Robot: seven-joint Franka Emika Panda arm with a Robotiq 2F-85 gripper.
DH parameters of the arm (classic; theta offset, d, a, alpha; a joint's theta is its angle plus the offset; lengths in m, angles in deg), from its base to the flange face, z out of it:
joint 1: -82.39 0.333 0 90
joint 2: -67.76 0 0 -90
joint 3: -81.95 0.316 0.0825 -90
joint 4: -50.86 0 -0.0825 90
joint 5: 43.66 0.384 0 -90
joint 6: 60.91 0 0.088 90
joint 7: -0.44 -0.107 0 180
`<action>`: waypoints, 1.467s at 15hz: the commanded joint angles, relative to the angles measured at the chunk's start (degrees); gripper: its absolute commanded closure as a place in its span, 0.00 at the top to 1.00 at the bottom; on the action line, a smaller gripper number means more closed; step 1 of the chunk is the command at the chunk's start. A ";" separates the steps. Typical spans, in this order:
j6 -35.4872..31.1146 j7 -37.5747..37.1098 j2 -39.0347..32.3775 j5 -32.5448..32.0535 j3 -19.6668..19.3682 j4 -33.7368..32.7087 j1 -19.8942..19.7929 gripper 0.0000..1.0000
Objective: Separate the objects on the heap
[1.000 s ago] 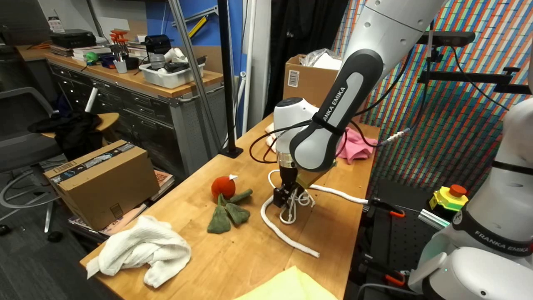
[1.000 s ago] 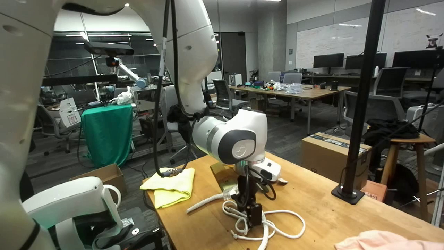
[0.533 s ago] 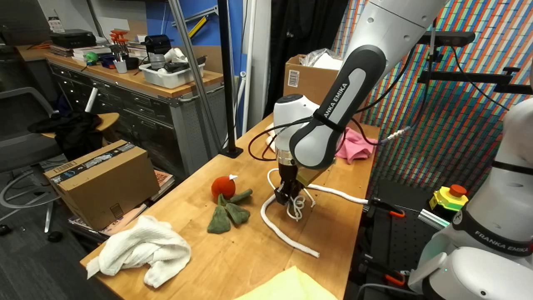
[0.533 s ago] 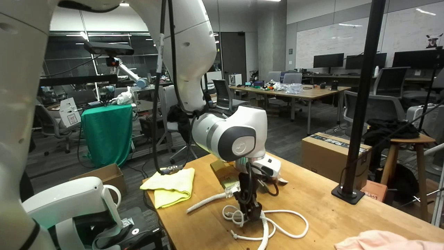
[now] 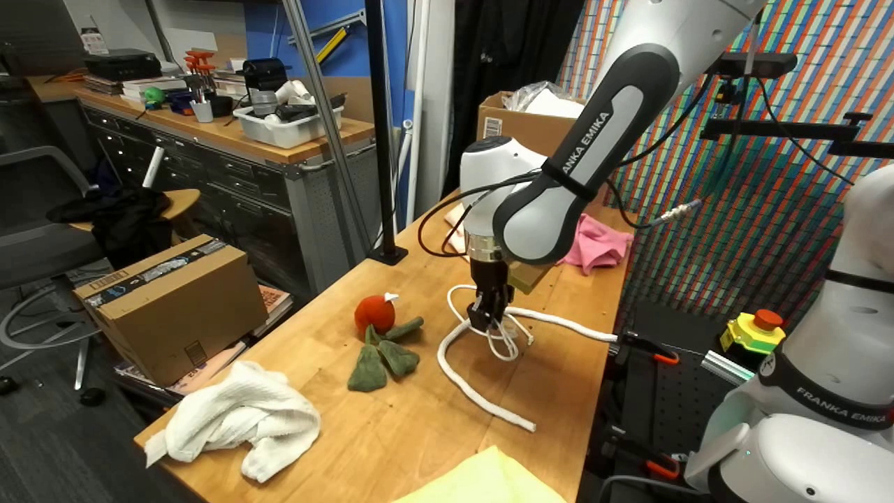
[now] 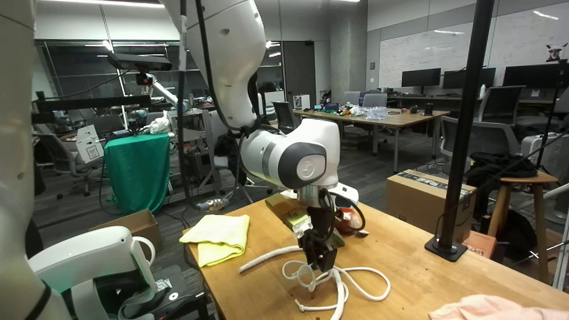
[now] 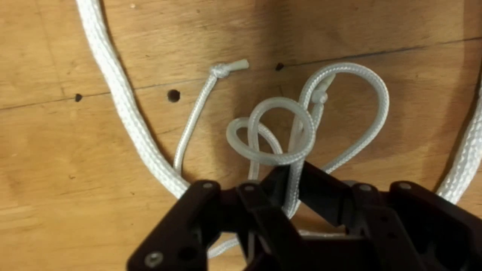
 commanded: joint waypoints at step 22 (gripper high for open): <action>-5.74 -5.56 31.40 -6.97 2.35 -2.22 -10.08 0.05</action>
